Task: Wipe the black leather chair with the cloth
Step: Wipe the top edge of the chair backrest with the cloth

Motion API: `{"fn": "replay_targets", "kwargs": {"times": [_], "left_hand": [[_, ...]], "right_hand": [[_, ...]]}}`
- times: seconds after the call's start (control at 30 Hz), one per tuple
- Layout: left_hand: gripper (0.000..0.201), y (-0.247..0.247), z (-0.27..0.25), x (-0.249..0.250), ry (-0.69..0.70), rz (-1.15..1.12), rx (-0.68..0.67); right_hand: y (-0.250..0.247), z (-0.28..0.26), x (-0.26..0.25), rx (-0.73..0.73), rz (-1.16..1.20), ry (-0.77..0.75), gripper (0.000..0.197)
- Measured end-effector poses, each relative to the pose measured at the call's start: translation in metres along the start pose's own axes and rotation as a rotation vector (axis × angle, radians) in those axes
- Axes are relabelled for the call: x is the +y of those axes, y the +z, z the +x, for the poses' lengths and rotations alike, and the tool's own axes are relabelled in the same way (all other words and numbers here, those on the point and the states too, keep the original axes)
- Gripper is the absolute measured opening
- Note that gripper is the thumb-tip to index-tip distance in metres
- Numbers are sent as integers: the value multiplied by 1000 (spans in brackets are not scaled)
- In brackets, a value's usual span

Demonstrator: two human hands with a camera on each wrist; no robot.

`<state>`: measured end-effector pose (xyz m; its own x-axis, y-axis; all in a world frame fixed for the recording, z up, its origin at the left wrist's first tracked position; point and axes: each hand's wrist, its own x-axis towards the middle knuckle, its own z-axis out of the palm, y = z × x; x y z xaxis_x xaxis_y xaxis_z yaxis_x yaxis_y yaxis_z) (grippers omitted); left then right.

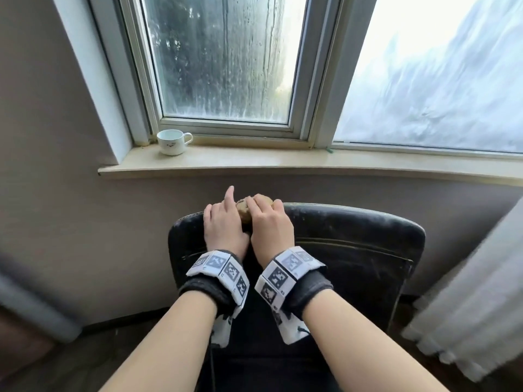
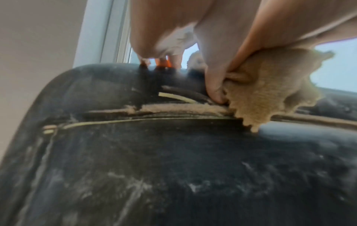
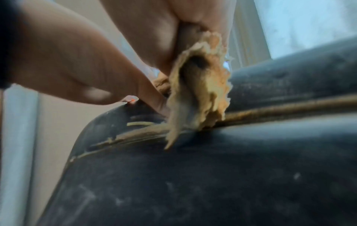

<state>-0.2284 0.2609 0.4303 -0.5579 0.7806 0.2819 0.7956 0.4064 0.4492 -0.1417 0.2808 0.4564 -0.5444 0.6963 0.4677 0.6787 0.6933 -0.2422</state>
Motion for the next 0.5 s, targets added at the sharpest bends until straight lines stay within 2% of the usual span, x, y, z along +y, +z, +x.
{"fn": "replay_targets", "kwargs": {"times": [0.17,0.27,0.33,0.4,0.5], "left_hand": [[84,-2,-9,-3,73,29,58],[85,-7,-8,-3,85,72,32],[83,-9,-4,5,113,140,-8],[80,-5,2,25,197,180,-47],[53,10,5,52,276,120,-104]], "right_hand": [[-18,-9,40,-102,-100,34,46],[-47,-18,90,-97,-155,232,45],[-61,-16,105,-120,-176,341,42],[-60,-4,90,-70,-86,306,41],[-39,3,52,-96,-2,183,41]]}}
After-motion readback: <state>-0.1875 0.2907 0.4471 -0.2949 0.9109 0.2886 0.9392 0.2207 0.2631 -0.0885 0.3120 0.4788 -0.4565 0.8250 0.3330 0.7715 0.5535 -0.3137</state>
